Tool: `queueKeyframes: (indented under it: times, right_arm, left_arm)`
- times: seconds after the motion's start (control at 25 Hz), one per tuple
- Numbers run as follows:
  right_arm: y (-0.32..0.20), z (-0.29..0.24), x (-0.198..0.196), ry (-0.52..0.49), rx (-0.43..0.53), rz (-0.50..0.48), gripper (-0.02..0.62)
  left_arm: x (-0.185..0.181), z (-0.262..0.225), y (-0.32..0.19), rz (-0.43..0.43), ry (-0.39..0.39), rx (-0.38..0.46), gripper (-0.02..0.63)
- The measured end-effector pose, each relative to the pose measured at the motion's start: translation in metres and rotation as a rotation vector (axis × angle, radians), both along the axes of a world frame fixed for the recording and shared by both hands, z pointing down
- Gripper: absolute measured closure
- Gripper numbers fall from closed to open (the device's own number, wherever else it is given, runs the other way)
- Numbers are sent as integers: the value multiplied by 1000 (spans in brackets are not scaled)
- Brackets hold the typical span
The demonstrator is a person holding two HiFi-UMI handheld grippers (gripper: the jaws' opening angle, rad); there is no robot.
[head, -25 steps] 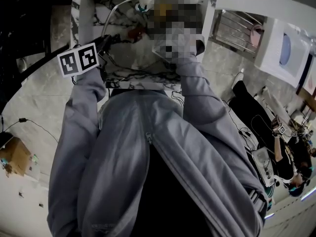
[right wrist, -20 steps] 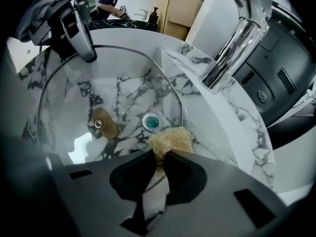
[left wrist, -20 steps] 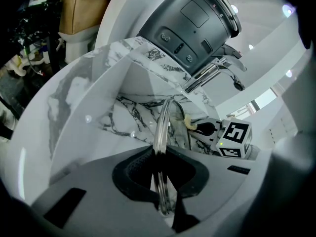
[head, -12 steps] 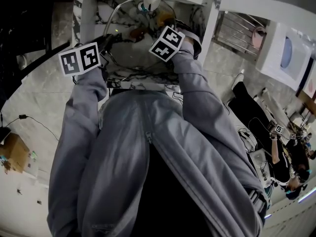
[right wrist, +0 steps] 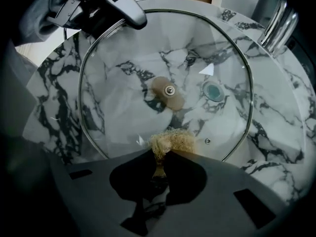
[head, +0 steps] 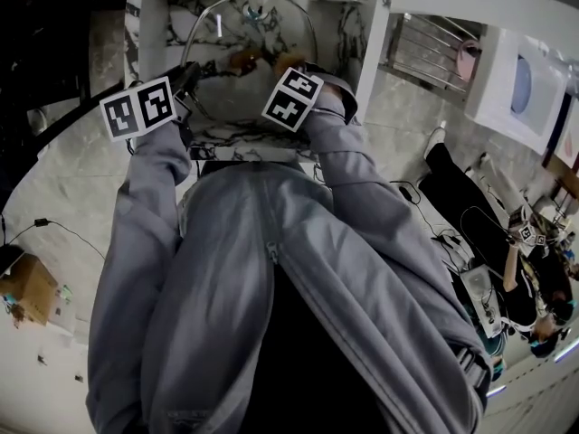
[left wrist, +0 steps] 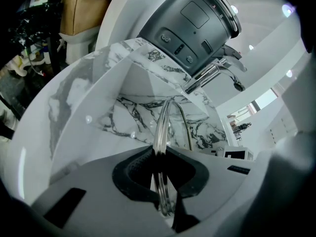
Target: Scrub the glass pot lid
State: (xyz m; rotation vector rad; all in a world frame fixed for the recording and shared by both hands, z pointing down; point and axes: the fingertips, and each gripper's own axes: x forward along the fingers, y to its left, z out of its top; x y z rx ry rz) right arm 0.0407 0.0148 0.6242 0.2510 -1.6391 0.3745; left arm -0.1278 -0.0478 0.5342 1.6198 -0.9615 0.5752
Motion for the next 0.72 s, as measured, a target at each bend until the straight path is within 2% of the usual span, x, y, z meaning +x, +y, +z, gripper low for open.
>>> queueKeyframes:
  times: [0.2,0.4,0.64,0.72]
  right_arm:
    - [34,0,-2,0,-134,-30,545]
    - [53,-5,-3,-11,-222,-53,545]
    - [75,-19,-9,-67,-353,-33,545]
    - [74,-31,-16,-134,-382,9,545]
  left_arm:
    - [-1,1,1,0,-2,6,554]
    - [0,-1,1,0,-1,9,554]
    - [0,-2,1,3,-1,13,554]
    - [0,-2,2,4,-1,13,554]
